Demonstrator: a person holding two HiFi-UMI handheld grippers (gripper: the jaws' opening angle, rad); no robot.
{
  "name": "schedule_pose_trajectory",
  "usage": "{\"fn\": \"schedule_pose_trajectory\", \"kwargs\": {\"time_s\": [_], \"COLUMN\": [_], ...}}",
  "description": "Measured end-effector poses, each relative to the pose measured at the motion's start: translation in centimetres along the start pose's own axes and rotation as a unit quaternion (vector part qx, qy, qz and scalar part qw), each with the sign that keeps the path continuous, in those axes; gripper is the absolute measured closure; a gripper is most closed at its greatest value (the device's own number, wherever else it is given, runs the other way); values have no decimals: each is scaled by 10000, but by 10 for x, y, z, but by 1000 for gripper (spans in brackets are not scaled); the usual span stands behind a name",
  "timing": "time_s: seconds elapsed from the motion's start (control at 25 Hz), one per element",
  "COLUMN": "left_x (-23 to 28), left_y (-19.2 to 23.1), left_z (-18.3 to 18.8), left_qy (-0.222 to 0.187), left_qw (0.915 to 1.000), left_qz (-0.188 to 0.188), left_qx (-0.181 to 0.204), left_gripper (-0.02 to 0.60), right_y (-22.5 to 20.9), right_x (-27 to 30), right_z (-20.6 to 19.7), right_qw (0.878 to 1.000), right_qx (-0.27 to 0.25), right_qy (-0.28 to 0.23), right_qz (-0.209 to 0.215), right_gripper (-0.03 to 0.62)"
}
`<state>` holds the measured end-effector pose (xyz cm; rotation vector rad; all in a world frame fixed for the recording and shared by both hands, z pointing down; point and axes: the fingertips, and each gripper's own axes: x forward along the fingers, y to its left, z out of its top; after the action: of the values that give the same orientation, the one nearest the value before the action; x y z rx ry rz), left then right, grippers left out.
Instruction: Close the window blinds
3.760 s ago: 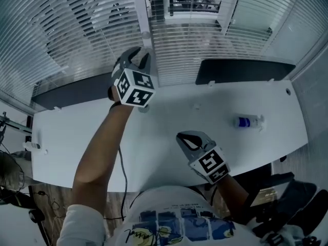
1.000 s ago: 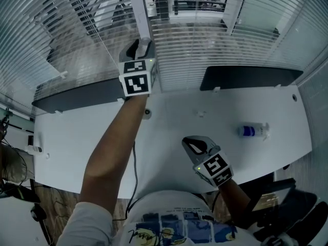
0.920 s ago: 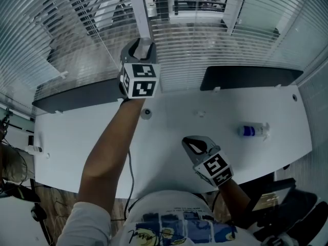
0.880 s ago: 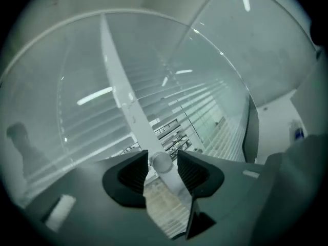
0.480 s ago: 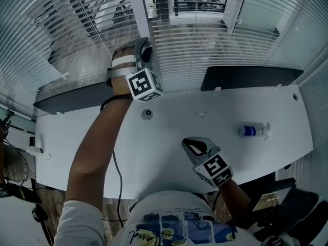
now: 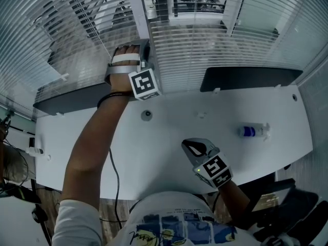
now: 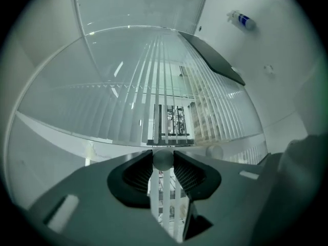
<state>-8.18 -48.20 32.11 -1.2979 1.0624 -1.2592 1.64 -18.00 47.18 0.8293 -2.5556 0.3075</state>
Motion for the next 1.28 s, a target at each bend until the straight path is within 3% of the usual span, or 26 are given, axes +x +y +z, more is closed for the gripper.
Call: {"fn": "schedule_pose_trajectory", "kwargs": {"time_s": [0.16, 0.32, 0.52, 0.68, 0.8, 1.08, 1.28], "left_x": [0, -2, -2, -5, -6, -6, -7], "left_y": [2, 5, 9, 13, 14, 16, 16], "left_z": [1, 2, -2, -9, -12, -16, -20], "left_qy": [-39, -144, -123, -130, -146, -182, -295], "left_qw": [9970, 9808, 9389, 9055, 8729, 7846, 7129], "left_qz": [-45, -122, -197, -189, -219, -257, -285], "left_qx": [-765, -1943, -3434, -4237, -4872, -6193, -7001], "left_gripper": [459, 454, 452, 453, 451, 451, 451], "right_y": [0, -1, -4, -2, -3, -5, -4], "right_x": [1, -1, -1, -2, -2, -1, -1], "right_z": [0, -1, -7, -4, -5, -3, -4], "right_qw": [10000, 10000, 10000, 10000, 10000, 10000, 10000], "right_qx": [-25, -13, -9, -12, 1, -4, 8], "right_qy": [-31, -24, 37, 20, 53, 22, 25], "right_qz": [4, -12, -35, -67, -81, -61, -47], "right_gripper": [582, 582, 582, 582, 582, 582, 582]}}
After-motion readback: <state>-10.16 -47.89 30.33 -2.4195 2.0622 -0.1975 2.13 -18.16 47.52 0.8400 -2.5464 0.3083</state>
